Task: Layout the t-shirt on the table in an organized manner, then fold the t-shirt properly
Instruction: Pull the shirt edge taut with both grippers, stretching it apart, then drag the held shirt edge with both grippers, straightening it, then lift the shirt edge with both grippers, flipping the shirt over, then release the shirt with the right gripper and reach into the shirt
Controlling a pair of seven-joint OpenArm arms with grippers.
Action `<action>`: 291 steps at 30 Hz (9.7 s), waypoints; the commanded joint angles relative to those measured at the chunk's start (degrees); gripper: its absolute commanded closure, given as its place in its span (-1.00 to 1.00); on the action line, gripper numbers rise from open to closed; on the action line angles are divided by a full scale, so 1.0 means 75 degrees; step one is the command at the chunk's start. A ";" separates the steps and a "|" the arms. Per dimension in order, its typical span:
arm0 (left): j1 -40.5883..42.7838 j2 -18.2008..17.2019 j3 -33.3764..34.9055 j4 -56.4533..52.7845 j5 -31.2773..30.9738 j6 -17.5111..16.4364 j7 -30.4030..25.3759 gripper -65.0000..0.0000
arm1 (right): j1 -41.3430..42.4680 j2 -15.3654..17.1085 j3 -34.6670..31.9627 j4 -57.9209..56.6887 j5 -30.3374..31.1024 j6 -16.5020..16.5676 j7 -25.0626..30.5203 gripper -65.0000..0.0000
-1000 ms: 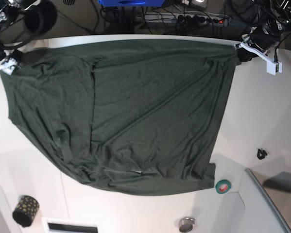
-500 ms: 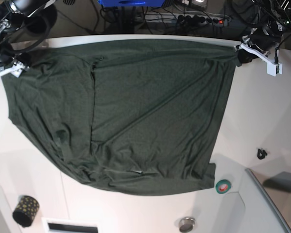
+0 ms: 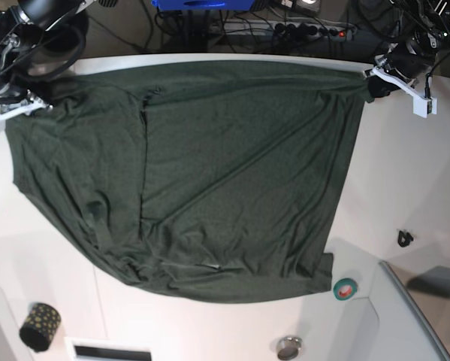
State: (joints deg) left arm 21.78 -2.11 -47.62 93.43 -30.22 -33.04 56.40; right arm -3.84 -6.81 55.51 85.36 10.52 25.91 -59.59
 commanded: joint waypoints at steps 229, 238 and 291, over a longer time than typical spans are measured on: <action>-0.0026 -0.1037 0.1924 -0.2582 0.2781 -0.0928 -0.3259 1.00 | -0.2190 0.2051 -0.3703 -0.1283 0.0021 -0.1081 0.5642 0.94; -0.0097 -0.0709 0.1818 -0.0601 0.2792 -0.0928 -0.2744 1.00 | -0.2202 0.1875 -0.3667 0.0193 0.0021 -0.1093 0.5502 0.92; 0.0724 -0.0826 0.0259 0.0407 0.1726 -0.0928 -0.2169 1.00 | 0.2674 0.1265 -0.6973 -0.3264 0.0056 -0.1081 0.3134 0.44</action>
State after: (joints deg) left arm 26.87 -7.75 -45.32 95.61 -16.56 -39.68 41.01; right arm 14.63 2.66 3.11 59.88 10.28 17.72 -37.47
